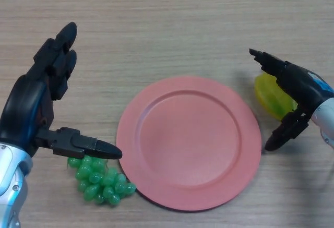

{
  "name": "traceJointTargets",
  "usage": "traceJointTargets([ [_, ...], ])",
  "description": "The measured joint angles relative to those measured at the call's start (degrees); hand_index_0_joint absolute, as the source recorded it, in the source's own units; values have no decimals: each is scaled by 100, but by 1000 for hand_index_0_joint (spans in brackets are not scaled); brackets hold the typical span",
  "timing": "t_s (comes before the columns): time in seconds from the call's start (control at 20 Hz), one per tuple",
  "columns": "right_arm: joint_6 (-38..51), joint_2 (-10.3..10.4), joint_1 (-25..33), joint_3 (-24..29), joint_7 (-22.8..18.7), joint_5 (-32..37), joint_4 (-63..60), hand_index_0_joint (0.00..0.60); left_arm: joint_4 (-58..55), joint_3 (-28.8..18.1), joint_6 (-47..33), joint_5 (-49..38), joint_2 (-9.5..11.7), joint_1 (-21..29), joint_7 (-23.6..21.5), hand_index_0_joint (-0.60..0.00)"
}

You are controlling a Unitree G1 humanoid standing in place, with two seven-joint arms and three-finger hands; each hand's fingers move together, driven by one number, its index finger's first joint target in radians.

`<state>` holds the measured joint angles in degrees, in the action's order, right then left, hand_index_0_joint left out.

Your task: Pick up the yellow starfruit and place it on the plate

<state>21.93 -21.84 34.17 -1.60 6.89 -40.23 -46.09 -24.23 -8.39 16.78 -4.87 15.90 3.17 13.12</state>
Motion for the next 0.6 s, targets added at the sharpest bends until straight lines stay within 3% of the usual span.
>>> traceJointTargets([
  [0.1,637,-129,187,-125,-521,-638,-460,600,2,-8,-1,0,1,-22,3,0],
  [0.2,792,-180,272,-165,-1040,-1025,-540,600,3,-31,-1,0,20,-43,30,0],
  [0.6,754,-203,151,-153,-942,-1013,67,600,-14,-182,0,1,24,-135,92,0],
])
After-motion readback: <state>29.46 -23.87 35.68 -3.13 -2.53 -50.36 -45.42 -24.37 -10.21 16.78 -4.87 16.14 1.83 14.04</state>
